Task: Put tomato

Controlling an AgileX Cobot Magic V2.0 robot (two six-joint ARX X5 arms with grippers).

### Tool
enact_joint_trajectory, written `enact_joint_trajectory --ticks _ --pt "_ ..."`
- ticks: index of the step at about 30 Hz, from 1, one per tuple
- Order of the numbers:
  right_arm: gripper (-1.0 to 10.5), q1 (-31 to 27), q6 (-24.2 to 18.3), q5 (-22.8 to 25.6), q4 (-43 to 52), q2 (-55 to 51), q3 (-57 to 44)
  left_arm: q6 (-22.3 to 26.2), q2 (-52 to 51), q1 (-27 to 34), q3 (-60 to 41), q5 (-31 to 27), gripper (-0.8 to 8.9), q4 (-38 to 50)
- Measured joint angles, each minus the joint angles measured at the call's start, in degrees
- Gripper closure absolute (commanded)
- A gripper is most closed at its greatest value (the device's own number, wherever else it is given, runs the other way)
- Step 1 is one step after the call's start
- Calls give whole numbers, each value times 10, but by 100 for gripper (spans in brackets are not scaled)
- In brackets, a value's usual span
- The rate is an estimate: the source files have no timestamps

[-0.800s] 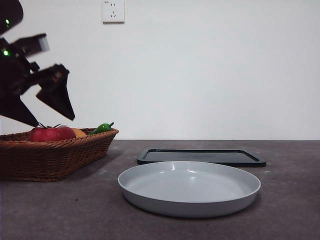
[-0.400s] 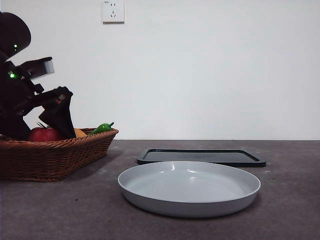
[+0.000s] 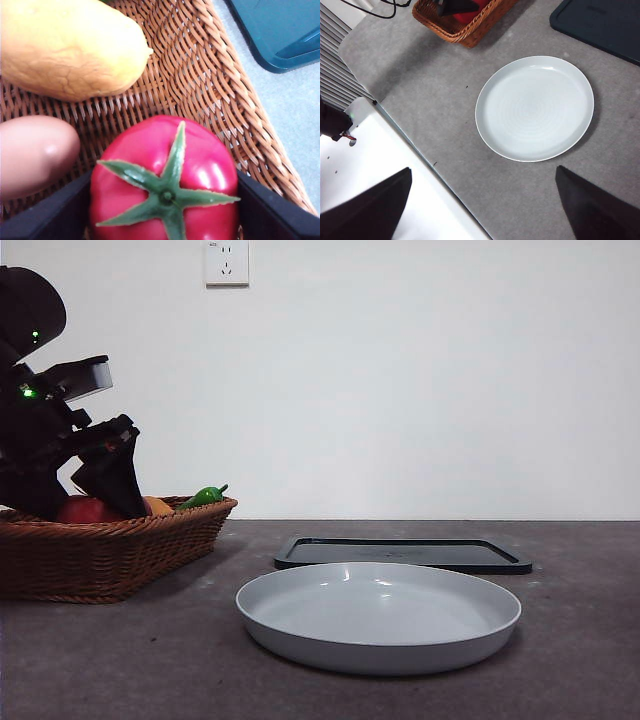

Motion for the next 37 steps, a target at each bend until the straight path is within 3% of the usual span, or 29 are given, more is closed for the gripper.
enact_joint_trajectory --ticks 7,16,25,37 --pt "488 0 0 0 0 0 0 -2 -10 0 0 0 483 -7" --pt "488 0 0 1 0 0 0 -21 -131 -24 15 7 483 -6" --pt "488 0 0 1 5 0 0 -44 -199 -146 15 31 483 -4" --pt "488 0 0 12 5 0 0 -45 -94 -285 15 27 483 68"
